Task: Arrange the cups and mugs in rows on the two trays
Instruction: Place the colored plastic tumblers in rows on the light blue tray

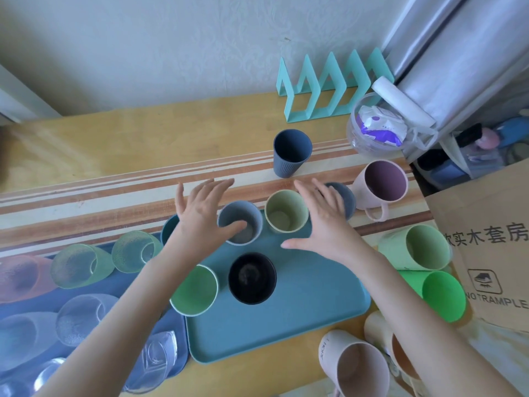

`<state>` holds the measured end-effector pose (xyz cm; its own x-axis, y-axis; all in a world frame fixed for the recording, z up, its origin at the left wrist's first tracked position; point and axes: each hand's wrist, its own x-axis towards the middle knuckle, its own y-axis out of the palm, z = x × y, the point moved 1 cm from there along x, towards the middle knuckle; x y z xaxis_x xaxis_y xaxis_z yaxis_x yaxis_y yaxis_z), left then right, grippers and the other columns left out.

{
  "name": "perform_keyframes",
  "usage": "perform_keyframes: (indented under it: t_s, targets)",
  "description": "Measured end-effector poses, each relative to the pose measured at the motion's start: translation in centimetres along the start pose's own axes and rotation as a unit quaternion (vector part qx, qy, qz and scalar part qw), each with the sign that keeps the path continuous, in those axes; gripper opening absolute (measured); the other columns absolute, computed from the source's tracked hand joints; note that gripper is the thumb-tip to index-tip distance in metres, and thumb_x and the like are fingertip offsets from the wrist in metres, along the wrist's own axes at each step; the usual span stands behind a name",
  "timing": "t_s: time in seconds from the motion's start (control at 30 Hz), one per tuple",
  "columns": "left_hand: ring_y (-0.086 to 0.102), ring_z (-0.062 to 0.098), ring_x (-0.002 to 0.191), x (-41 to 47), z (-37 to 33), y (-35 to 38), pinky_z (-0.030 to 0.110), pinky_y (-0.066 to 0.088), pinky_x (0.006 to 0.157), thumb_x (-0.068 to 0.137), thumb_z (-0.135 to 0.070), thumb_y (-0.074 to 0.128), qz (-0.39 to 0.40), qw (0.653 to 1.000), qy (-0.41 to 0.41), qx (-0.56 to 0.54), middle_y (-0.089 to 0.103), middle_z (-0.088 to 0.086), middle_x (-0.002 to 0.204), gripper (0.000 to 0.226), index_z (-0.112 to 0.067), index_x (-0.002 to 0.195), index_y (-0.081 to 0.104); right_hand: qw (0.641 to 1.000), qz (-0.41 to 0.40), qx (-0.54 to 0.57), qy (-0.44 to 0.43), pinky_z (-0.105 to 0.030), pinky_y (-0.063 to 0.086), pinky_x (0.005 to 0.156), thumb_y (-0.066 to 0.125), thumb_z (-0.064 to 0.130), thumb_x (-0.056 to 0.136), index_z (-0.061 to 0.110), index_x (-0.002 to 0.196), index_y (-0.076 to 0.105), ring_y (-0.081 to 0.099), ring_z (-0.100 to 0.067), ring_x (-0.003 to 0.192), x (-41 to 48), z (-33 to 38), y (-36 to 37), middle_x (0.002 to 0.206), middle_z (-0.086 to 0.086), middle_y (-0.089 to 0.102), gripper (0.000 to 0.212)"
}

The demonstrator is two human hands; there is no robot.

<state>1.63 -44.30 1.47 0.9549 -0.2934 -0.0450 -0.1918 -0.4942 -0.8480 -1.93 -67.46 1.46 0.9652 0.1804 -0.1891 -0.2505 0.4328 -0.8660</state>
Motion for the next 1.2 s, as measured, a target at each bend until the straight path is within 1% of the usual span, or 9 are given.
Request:
perform_keyframes:
  t_s: [0.1,0.17,0.23,0.3,0.37,0.6,0.87,1.07,1.2]
  targets:
    - [0.028,0.019,0.138,-1.0,0.5,0.0,0.045,-0.015,0.111,0.058,-0.071,0.038,0.053,0.998,0.012,0.018,0.043,-0.001,0.141,0.093,-0.026,0.139,0.035,0.999,0.006,-0.033,-0.01,-0.036,-0.002,0.113,0.076,0.052,0.064,0.017,0.145,0.021,0.009,-0.021,0.141,1.2,0.2,1.1,0.148,-0.002,0.027,0.104]
    - [0.029,0.018,0.137,-1.2,0.4,0.5,0.043,-0.018,0.11,0.062,-0.069,0.048,0.068,0.997,0.026,0.025,0.041,-0.003,0.142,0.09,-0.027,0.14,0.033,0.999,-0.01,-0.05,-0.012,-0.037,0.002,0.113,0.076,0.047,0.065,0.016,0.141,0.028,0.021,-0.023,0.137,1.6,0.0,1.4,0.141,-0.003,0.036,0.095]
    - [0.028,0.017,0.137,-1.2,0.4,0.9,0.043,-0.019,0.109,0.07,-0.056,0.064,0.081,0.995,0.036,0.033,0.037,-0.004,0.144,0.086,-0.027,0.142,0.028,0.998,-0.025,-0.049,-0.015,-0.037,0.004,0.111,0.076,0.042,0.066,0.017,0.138,0.033,0.026,-0.023,0.134,1.6,-0.2,1.5,0.136,-0.002,0.041,0.088]
    - [0.027,0.016,0.137,-1.0,0.3,1.3,0.045,-0.018,0.11,0.075,-0.044,0.068,0.092,0.994,0.04,0.039,0.034,-0.005,0.146,0.085,-0.028,0.144,0.023,0.998,-0.024,-0.052,-0.02,-0.035,0.003,0.111,0.075,0.04,0.066,0.019,0.138,0.033,0.026,-0.022,0.133,1.5,-0.4,1.6,0.135,0.0,0.042,0.085]
    - [0.027,0.016,0.138,-0.6,0.2,1.4,0.047,-0.016,0.111,0.075,-0.041,0.069,0.105,0.993,0.039,0.027,0.032,-0.005,0.147,0.084,-0.028,0.144,0.023,0.998,-0.021,-0.052,-0.022,-0.035,0.002,0.111,0.074,0.039,0.066,0.021,0.138,0.033,0.026,-0.021,0.133,1.4,-0.5,1.7,0.134,0.002,0.041,0.084]
    - [0.032,0.016,0.135,0.0,-0.1,2.0,0.046,-0.012,0.113,0.068,-0.051,0.072,0.114,0.993,0.037,0.02,0.037,-0.005,0.143,0.088,-0.028,0.142,0.029,0.997,0.012,-0.071,-0.032,-0.041,0.0,0.114,0.073,0.034,0.068,0.021,0.139,0.031,0.028,-0.02,0.131,1.8,-0.1,1.3,0.136,0.003,0.041,0.083]
    - [0.039,0.021,0.127,0.0,-0.1,2.7,0.047,0.006,0.116,0.069,-0.045,0.071,0.093,0.994,0.041,0.038,0.044,-0.003,0.135,0.08,-0.026,0.138,0.035,0.994,0.04,-0.097,-0.024,-0.04,-0.005,0.115,0.07,0.03,0.071,0.021,0.142,0.024,0.028,-0.022,0.133,2.1,-0.4,1.2,0.139,0.001,0.036,0.085]
    - [0.041,0.021,0.126,-0.1,0.0,2.7,0.05,0.002,0.115,0.07,-0.044,0.071,0.085,0.995,0.039,0.033,0.044,-0.003,0.134,0.08,-0.026,0.139,0.034,0.995,0.035,-0.09,-0.021,-0.039,-0.001,0.114,0.071,0.03,0.071,0.022,0.142,0.023,0.028,-0.023,0.133,2.0,-0.4,1.3,0.141,0.002,0.035,0.086]
    - [0.036,0.022,0.133,-0.4,0.1,2.8,0.052,-0.002,0.115,0.067,-0.049,0.073,0.084,0.995,0.039,0.025,0.037,-0.001,0.142,0.092,-0.027,0.143,0.026,0.995,0.059,-0.076,-0.022,-0.04,-0.005,0.115,0.076,0.04,0.067,0.022,0.147,0.009,0.015,-0.019,0.14,1.4,-0.5,0.7,0.154,0.002,0.015,0.107]
